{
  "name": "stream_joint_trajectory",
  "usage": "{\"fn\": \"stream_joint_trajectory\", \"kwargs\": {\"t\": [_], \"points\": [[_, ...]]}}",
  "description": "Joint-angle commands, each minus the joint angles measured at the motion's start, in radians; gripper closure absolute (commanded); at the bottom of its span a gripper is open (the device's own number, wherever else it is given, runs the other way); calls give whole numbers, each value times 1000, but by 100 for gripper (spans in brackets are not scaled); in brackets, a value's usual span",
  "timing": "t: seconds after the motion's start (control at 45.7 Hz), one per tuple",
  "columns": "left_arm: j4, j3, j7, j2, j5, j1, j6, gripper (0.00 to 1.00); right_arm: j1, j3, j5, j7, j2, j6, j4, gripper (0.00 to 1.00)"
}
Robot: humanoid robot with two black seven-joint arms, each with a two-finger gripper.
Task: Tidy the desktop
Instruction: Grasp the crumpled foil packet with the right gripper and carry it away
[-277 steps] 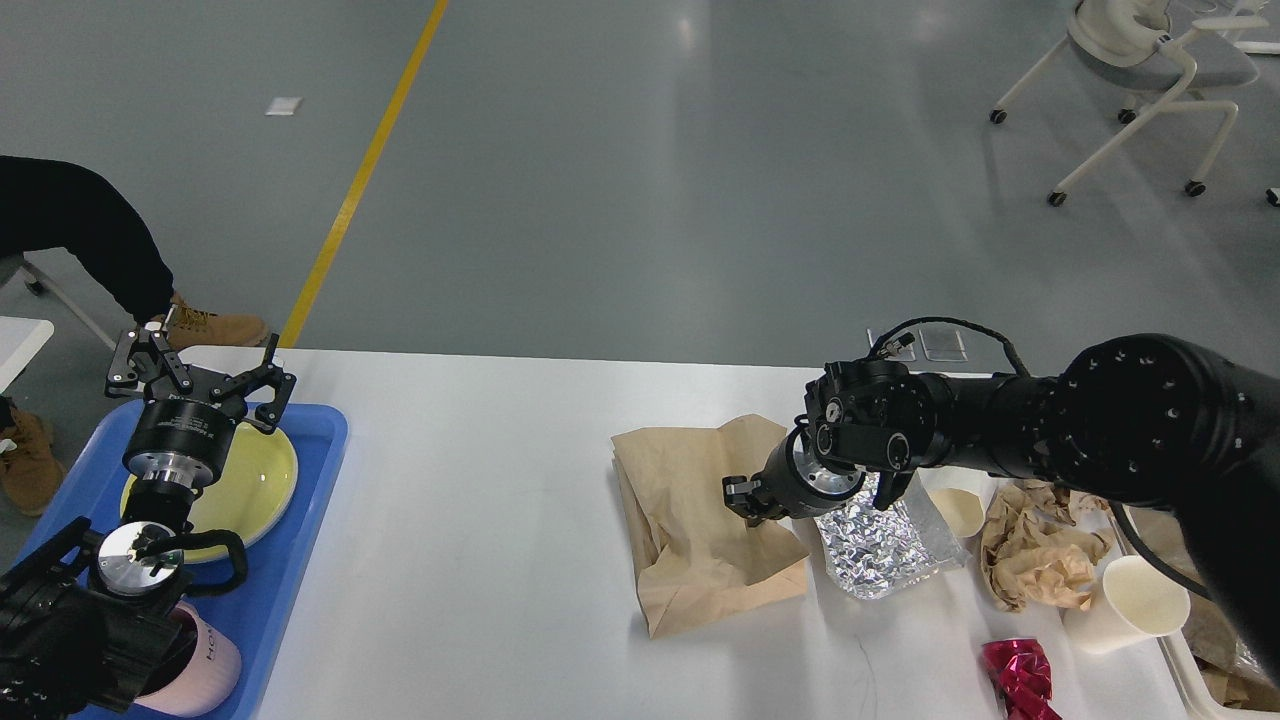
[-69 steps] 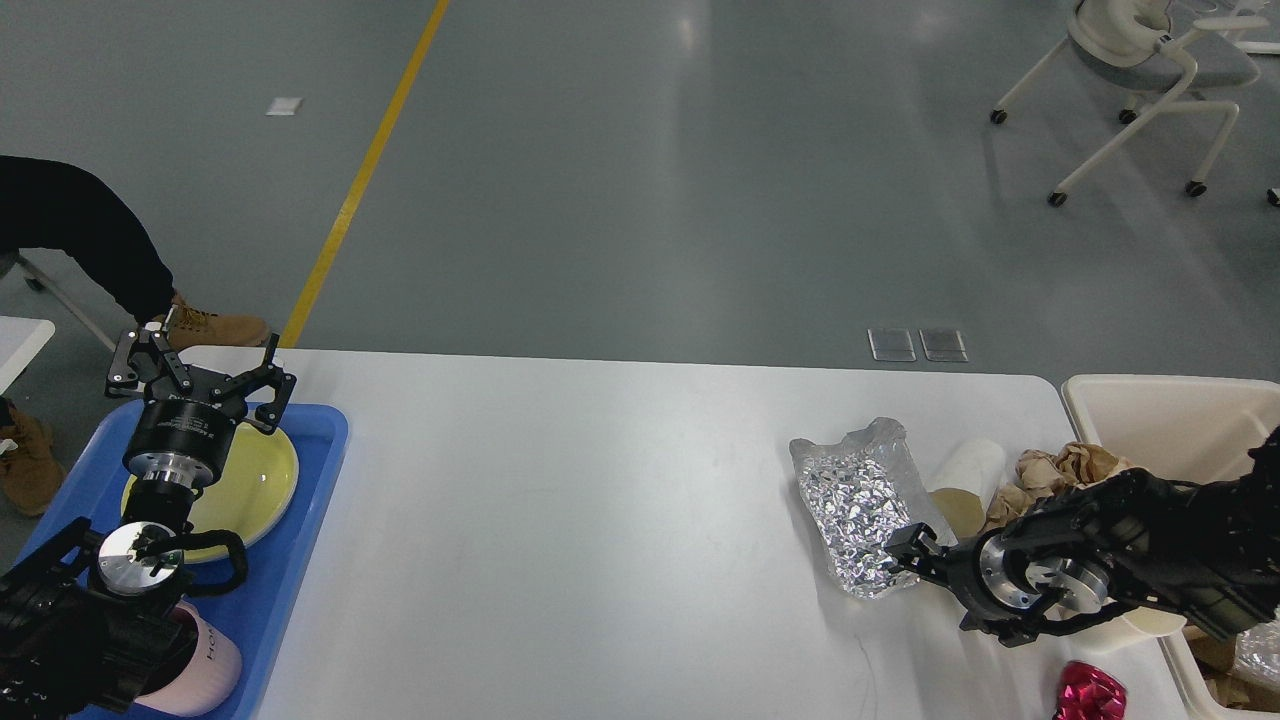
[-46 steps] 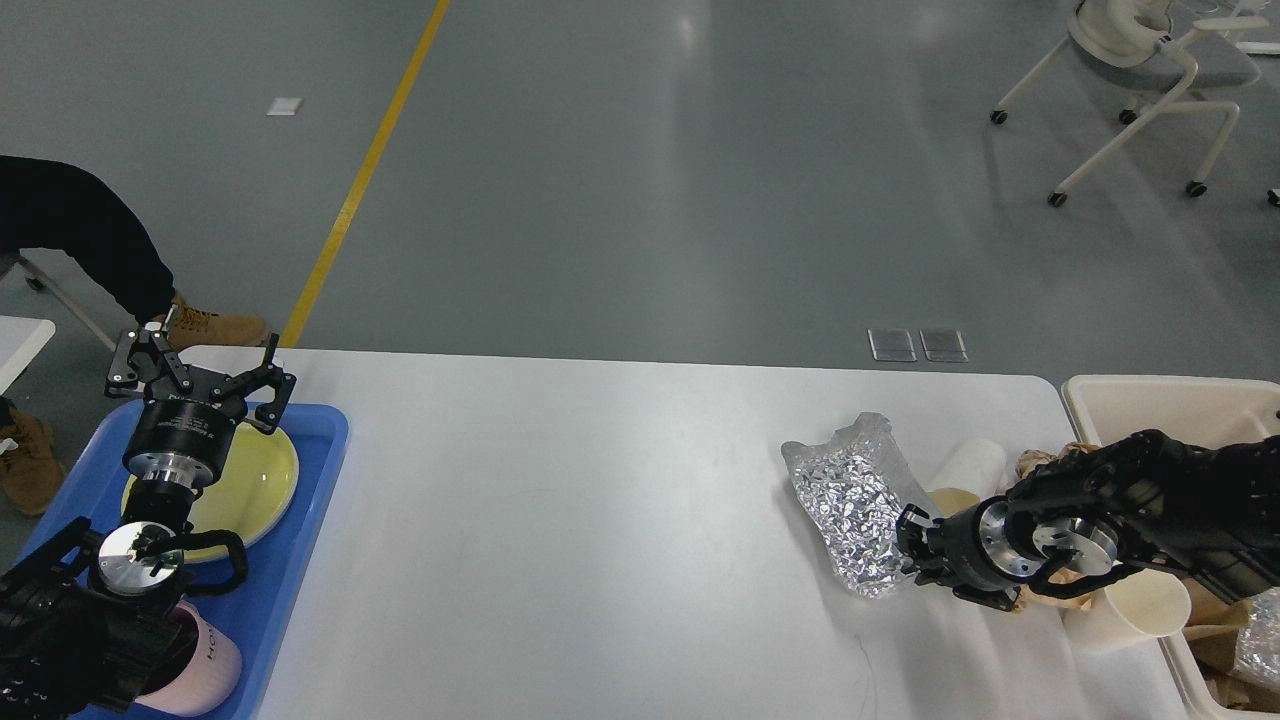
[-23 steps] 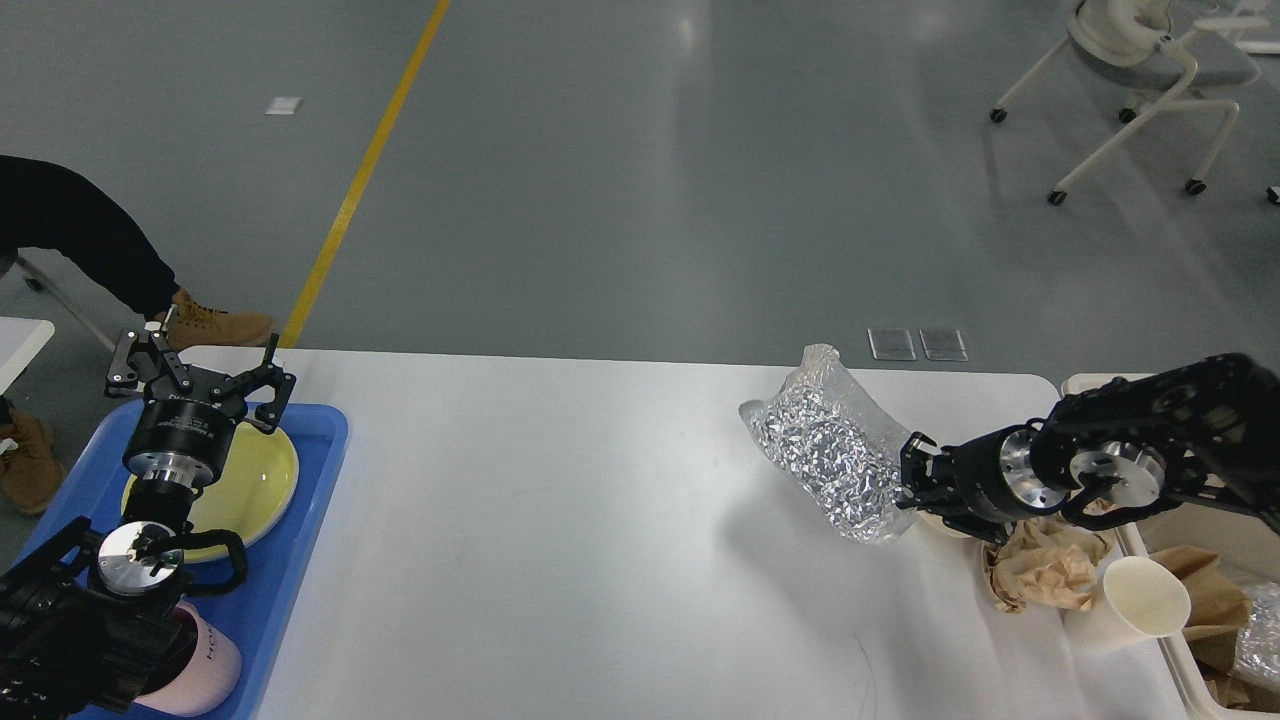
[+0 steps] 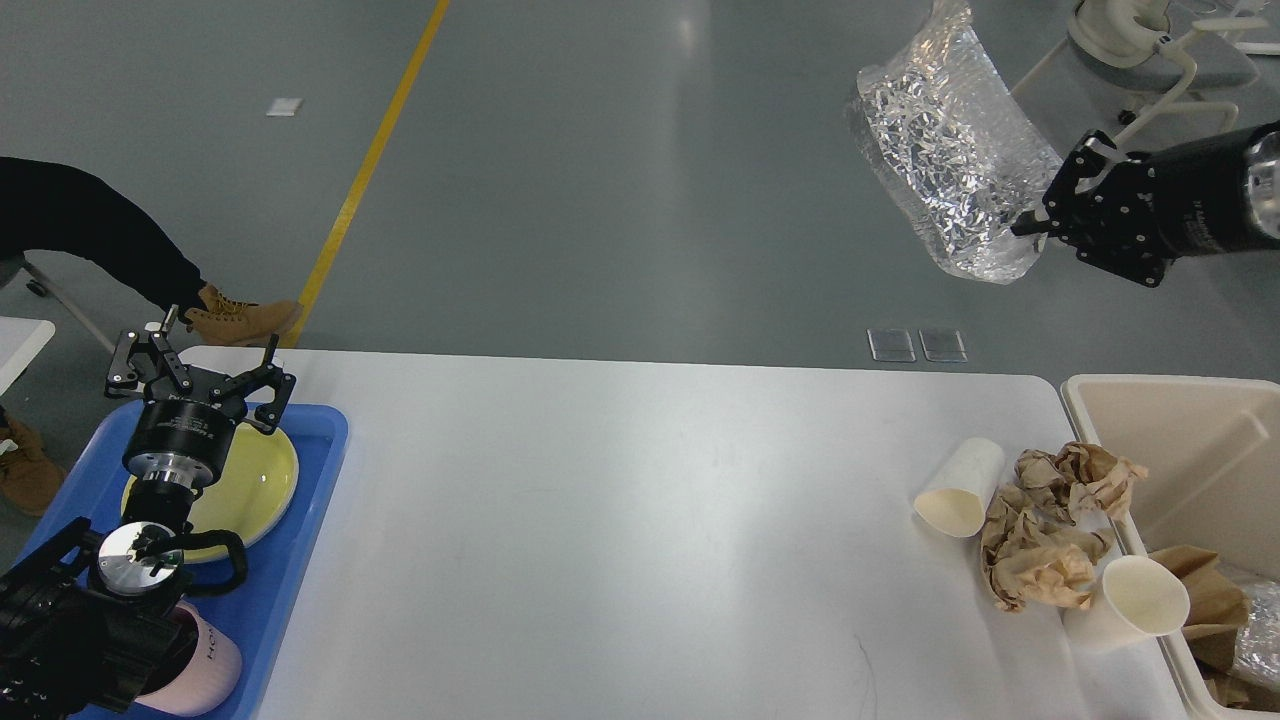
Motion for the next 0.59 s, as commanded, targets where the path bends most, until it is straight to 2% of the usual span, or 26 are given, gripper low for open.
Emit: {"fn": "stream_joint_trajectory", "kwargs": {"t": [0.0,0.088,0.241,0.416,0.569], "points": [[0,0,0,0,0,0,-2,4,-82,-22,-10,0,-19,-23,-81,100],[0,0,0,0,1,0,-2,4,-206,-10,1,2,-35,-80,-164,100],[0,0,0,0,0,0,0,4,-413,-2,4,2,-54,-238,-291,100],[0,0,0,0,0,0,-2,4,-652,42,25,3,-97,-404,-344,100],[0,0,0,0,1,0,0,4,-847,100,45,3,-100,-454,-434,100]]}}
